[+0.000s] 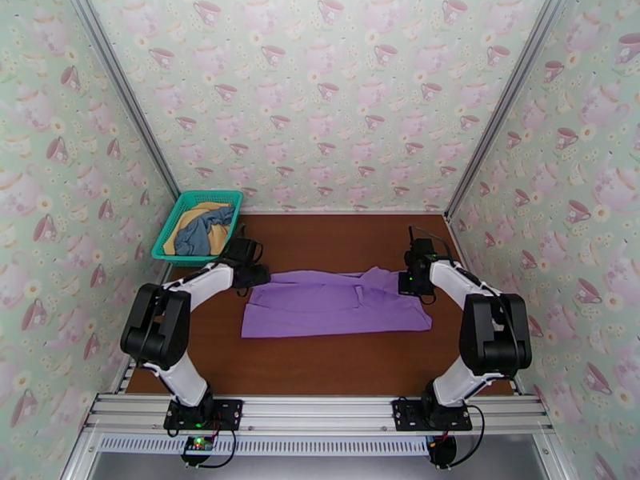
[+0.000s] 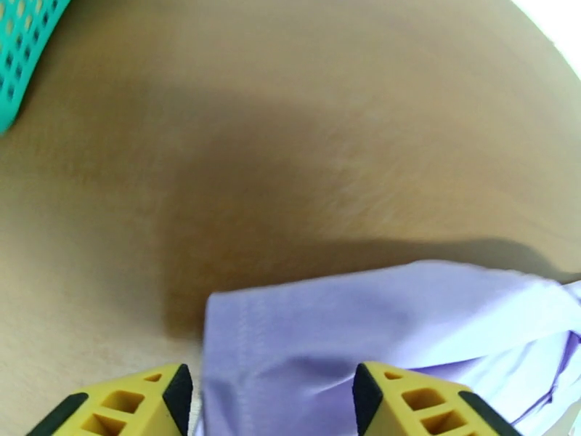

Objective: Fold and stack the mixed laundry pile

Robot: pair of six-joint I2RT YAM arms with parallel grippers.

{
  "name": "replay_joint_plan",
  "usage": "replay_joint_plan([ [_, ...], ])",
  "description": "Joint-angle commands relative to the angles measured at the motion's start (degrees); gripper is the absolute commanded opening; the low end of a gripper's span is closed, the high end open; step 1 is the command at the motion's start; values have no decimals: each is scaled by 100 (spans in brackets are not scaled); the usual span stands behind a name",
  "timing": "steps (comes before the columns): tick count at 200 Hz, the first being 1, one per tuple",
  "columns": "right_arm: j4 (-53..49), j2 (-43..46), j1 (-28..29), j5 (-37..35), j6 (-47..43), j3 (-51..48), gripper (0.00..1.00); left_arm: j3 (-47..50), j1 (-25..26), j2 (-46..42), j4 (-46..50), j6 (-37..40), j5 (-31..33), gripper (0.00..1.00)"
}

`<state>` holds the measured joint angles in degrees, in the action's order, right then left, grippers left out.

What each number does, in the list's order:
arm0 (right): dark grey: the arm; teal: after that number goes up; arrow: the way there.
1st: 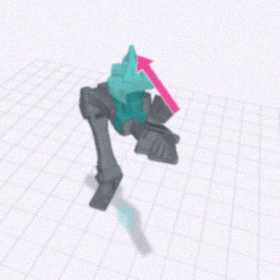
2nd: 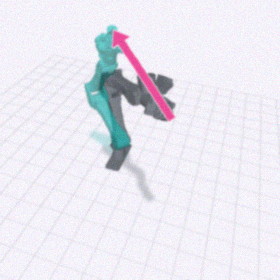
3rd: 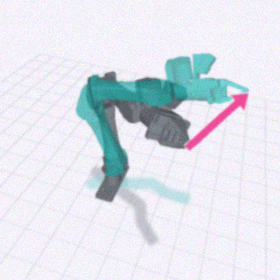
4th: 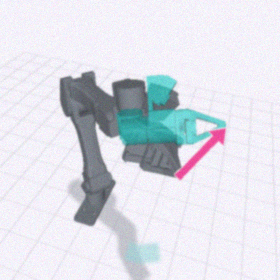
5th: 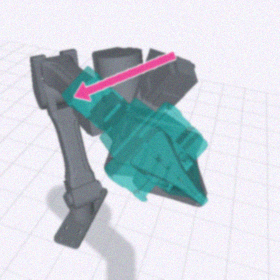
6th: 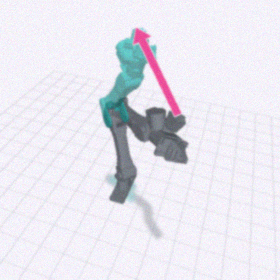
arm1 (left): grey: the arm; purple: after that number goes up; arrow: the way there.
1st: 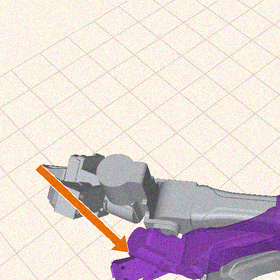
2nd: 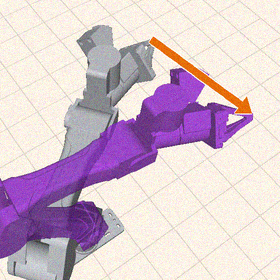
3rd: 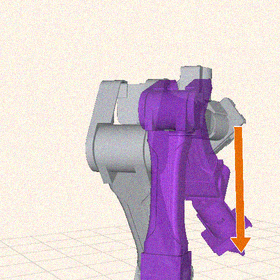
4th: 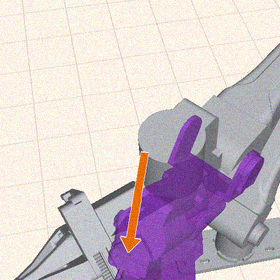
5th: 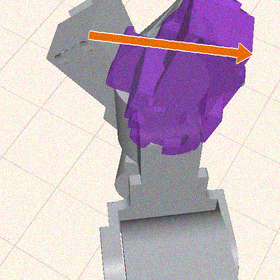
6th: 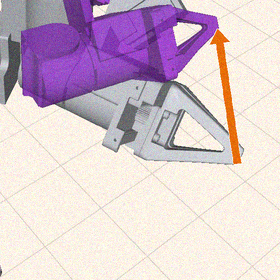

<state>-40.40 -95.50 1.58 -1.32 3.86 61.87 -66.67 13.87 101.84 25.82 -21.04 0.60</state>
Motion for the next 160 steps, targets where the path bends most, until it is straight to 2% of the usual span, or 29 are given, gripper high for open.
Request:
replay_joint_plan([
  [1,62,-126,34,-116,18,-7,0,-801,0,724,270,283,-349,58],
  [18,50,-192,35,-121,-6,21,0,-1199,-12,1208,439,334,-403,52],
  [38,3,-226,30,-153,-31,60,0,-1392,-7,1484,591,357,-437,49],
  [88,-7,-288,34,-93,-36,97,0,-1144,5,1218,1067,510,60,50],
  [136,50,-309,35,-51,-35,34,0,-679,17,1067,846,518,-171,48],
  [147,47,-320,35,-50,-38,28,0,-631,23,1138,738,497,-296,43],
  [160,50,-323,35,-48,-39,31,0,-588,20,1218,595,461,-453,30],
])
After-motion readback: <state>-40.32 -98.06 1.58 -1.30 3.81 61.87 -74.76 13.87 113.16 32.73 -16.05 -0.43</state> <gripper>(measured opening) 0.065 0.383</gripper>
